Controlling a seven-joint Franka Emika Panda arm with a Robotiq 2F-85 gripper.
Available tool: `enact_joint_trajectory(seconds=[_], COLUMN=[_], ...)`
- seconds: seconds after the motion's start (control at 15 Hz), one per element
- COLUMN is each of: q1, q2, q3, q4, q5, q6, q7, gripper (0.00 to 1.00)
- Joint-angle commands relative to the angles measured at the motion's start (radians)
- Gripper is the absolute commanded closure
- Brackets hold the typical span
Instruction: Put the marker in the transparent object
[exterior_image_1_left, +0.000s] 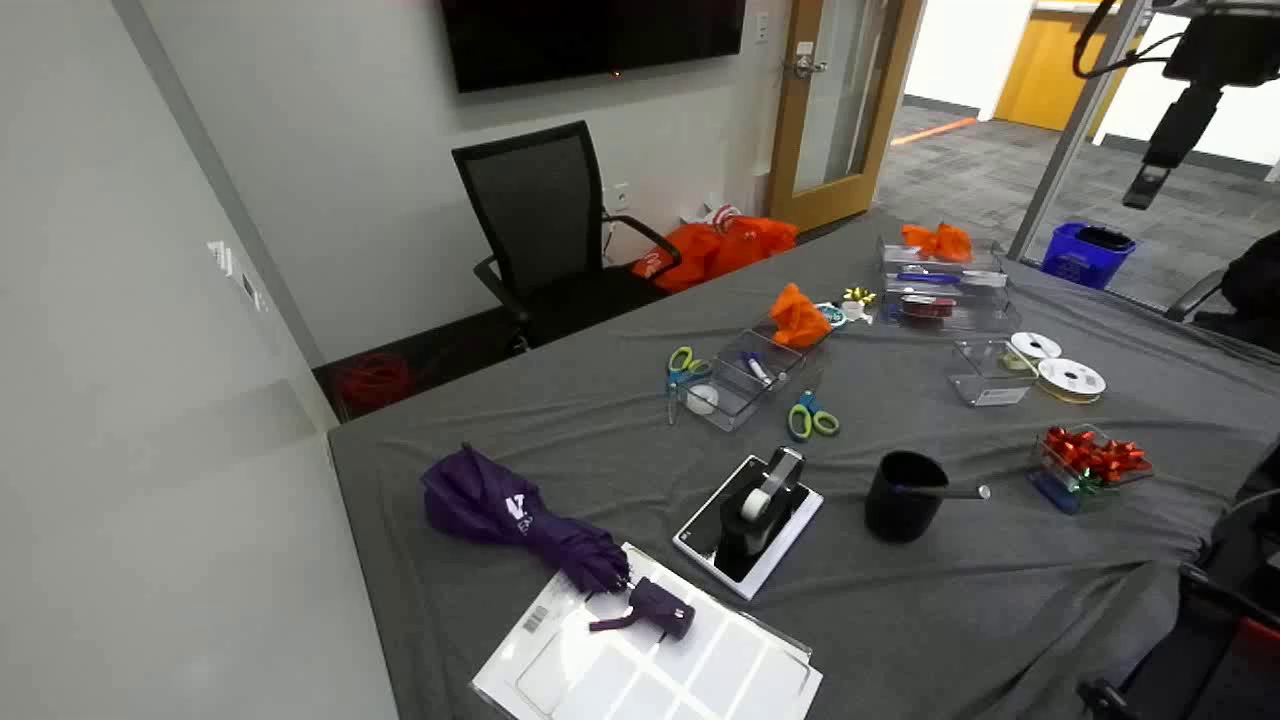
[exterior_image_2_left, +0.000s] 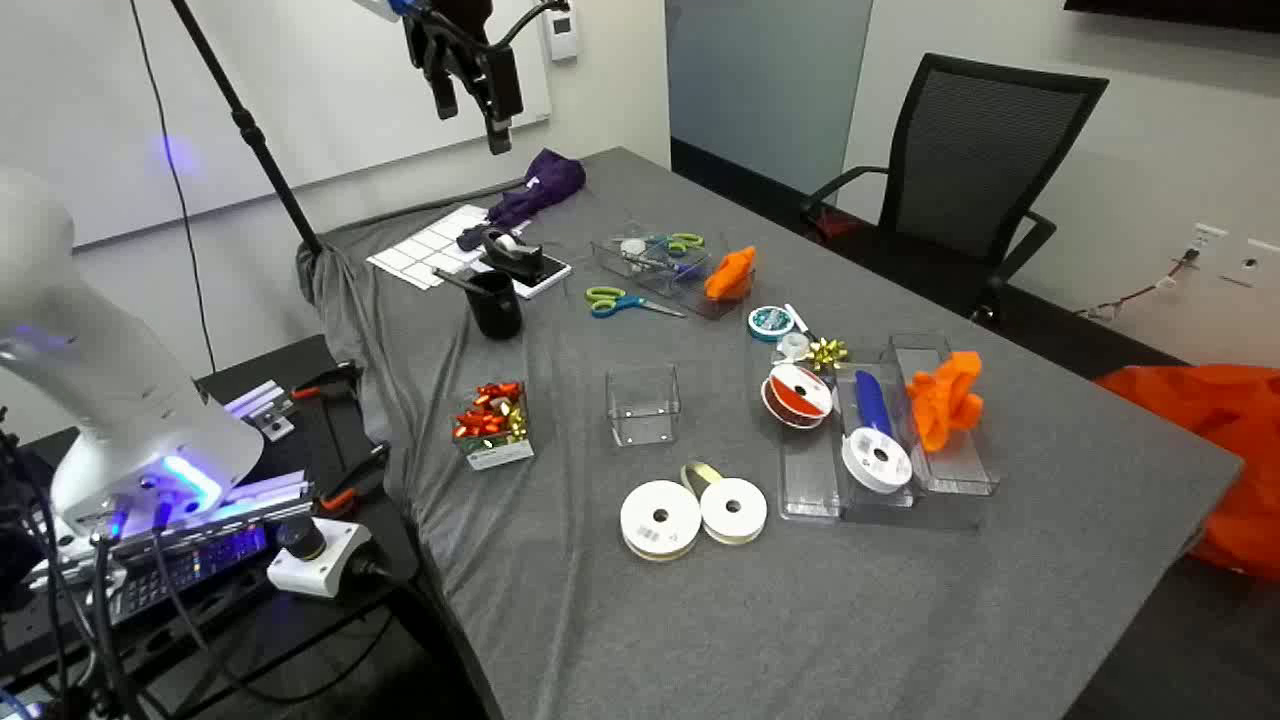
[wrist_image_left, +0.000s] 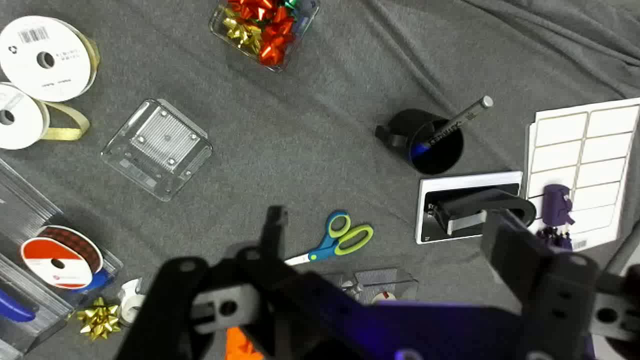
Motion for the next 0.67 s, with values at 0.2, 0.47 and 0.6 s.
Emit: enact_joint_trajectory(seconds=[0.2, 0.47, 0.6], q1=[-0.045, -0.044, -0.04], q2=[0.005, 0.007, 0.018], q3=[0.04, 0.061, 0.098], q4=[0.003, -0.019, -0.038], q5=[0.012, -0.005, -0.007], q6=[-0.004, 0.03, 0.051], q7=[-0.01, 0.023, 0.092], gripper=[0.0, 0.0, 0.0])
